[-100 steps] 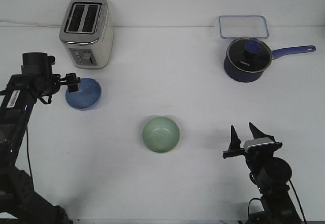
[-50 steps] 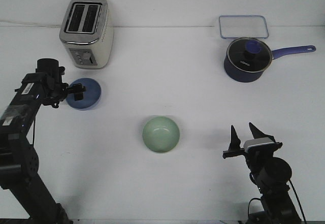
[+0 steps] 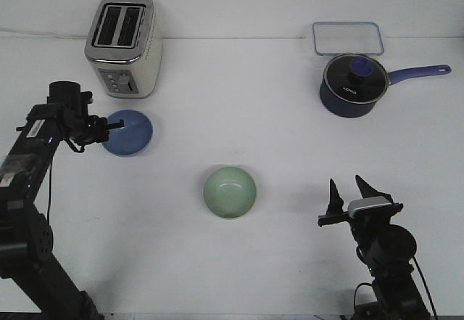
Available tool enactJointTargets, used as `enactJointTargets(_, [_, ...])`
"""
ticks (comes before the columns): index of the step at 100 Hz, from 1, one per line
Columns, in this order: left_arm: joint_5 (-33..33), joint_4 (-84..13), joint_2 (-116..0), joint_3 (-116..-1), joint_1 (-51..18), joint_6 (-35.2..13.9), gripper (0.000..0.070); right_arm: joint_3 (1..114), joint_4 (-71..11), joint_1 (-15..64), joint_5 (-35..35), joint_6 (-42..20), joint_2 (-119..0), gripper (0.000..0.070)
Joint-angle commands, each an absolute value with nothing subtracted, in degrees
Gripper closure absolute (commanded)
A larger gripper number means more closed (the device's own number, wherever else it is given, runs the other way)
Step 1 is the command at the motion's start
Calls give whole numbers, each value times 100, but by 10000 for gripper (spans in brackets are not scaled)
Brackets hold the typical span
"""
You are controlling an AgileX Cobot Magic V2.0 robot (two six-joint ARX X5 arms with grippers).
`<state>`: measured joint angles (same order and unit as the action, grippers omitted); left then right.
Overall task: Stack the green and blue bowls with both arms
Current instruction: 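Lift the blue bowl with the left gripper and lower it onto the green bowl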
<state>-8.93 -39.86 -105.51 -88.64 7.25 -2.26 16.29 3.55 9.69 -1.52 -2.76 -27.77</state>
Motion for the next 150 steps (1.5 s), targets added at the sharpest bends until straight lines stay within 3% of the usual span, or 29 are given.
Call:
enactJointTargets(1, [-1090,-4005,-10189,-8969,690,-263,692,1669,429,978,-145,-294,-2779,284])
enactJointTargets(23, [-1669,-4375,-9203,-8969,434,-401,691,1669,429,978,-145,-292,-2779,284])
enactJointTargets(47, [-1723,-4775,-8748,-8965,-438,-480,691,1669,429,978,-145,-294,-2779,284])
enactJointTargets(89, [-1719,-4982,-9253,-8927,-2335,-408,691,1669,427,978,-148,-294,-2779,284])
enactJointTargets(150, [-1719,-4862,-10156,-8927,-3234,-368,687,1669,427,978,-148,-296,-2779,284])
